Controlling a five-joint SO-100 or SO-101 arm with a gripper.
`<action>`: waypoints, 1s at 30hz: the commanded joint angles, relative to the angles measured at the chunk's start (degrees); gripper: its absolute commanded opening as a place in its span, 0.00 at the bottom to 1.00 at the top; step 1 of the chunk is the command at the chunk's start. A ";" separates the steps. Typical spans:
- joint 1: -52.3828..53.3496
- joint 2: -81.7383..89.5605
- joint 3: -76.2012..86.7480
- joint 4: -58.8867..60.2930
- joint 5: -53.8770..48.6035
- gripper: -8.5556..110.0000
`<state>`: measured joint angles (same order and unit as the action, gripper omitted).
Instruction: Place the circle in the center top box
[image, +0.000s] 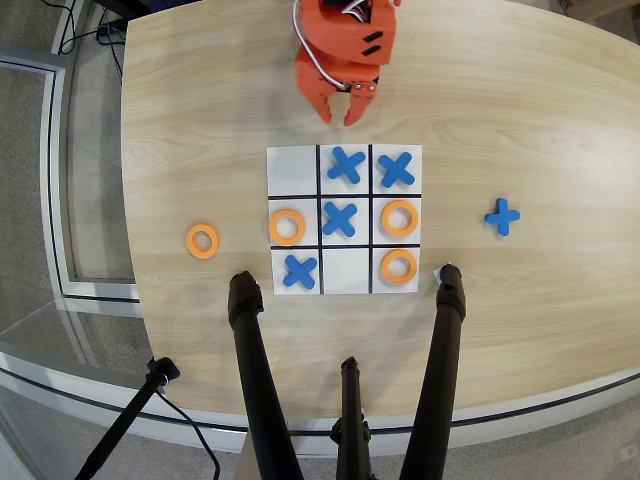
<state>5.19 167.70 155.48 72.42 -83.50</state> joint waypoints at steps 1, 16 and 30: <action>2.37 -8.35 -9.67 -2.46 1.32 0.16; 12.57 -41.75 -32.08 -19.69 6.15 0.23; 21.71 -77.61 -62.14 -24.87 6.15 0.23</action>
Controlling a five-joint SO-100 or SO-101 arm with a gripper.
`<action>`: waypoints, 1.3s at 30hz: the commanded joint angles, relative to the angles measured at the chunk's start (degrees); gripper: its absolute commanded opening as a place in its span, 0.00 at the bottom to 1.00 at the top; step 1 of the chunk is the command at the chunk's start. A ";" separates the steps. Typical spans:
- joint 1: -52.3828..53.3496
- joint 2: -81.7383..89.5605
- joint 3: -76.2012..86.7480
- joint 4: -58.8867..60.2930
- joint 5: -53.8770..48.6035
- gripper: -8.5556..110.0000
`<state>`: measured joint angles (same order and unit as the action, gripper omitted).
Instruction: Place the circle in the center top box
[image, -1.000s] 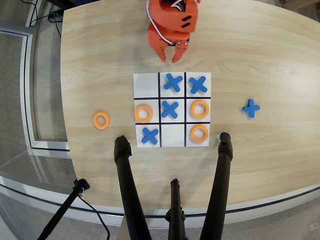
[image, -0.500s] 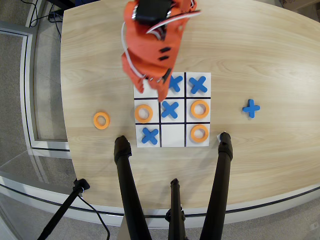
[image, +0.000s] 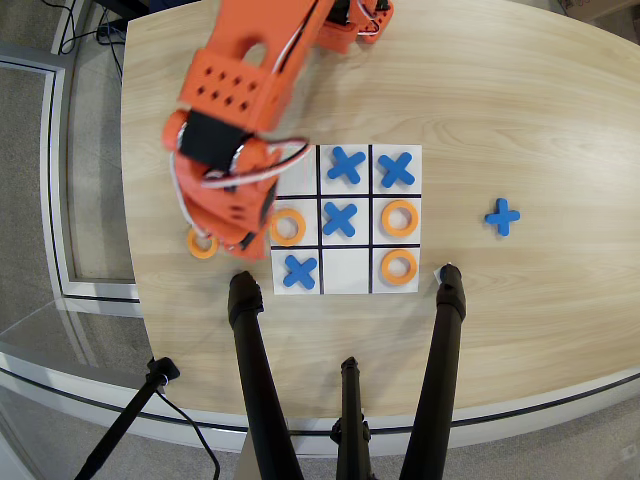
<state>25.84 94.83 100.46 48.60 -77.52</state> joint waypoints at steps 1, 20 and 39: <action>1.41 -7.21 -9.32 -1.58 0.18 0.23; 6.68 -37.00 -33.57 -1.67 -0.35 0.23; 7.56 -37.44 -32.26 10.37 -2.02 0.23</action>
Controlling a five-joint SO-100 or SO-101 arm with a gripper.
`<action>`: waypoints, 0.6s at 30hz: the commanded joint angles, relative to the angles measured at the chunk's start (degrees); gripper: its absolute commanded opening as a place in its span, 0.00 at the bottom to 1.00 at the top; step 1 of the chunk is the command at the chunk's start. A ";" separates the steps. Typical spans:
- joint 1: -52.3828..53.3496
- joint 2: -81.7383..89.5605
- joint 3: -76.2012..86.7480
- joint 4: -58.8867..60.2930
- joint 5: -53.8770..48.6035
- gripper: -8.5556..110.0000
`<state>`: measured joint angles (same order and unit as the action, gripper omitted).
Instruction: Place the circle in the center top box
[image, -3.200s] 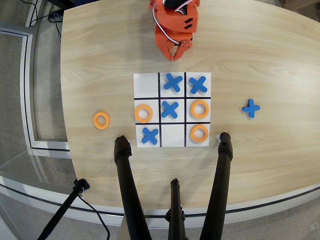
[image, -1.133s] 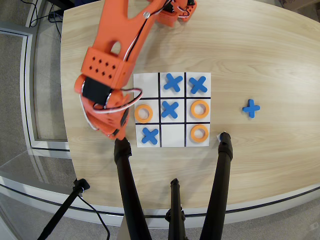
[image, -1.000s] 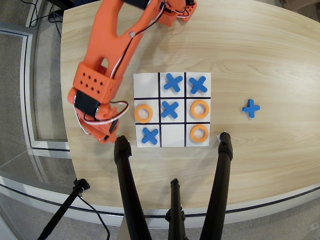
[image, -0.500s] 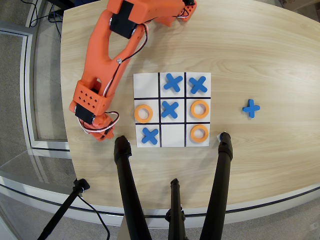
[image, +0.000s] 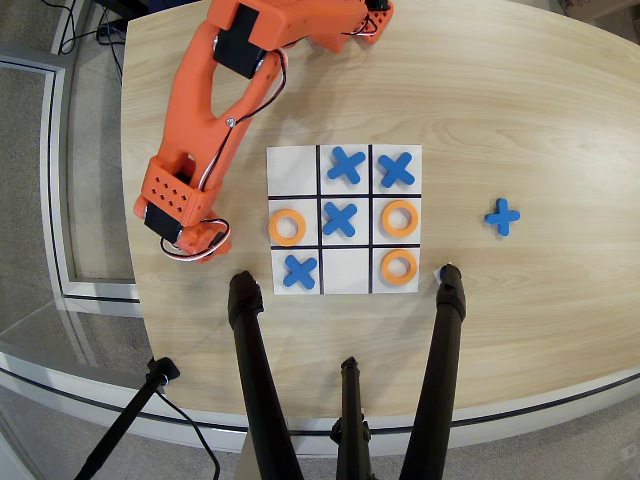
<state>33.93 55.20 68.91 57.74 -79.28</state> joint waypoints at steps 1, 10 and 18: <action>-0.62 2.29 -0.44 1.41 -0.26 0.23; -0.62 1.58 -0.70 -2.20 0.70 0.23; -0.79 1.05 -4.75 -4.13 2.55 0.23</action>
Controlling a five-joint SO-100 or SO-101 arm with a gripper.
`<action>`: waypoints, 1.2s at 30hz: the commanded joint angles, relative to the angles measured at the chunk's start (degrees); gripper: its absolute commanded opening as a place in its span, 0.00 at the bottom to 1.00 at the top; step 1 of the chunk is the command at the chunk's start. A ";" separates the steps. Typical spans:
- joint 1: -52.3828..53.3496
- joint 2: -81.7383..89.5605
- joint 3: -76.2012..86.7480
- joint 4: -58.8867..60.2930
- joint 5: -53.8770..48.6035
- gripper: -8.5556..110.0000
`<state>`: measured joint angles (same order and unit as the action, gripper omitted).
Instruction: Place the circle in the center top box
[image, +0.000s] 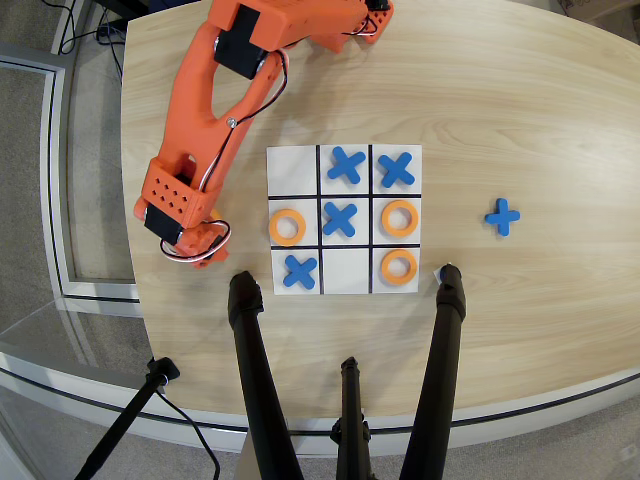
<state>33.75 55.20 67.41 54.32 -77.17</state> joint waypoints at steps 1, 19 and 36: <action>-0.88 1.05 -3.87 -0.70 0.79 0.23; -1.32 -1.23 -3.43 -0.62 1.41 0.22; -0.62 -1.67 -4.83 3.43 0.88 0.13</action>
<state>32.78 53.26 64.86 57.39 -75.76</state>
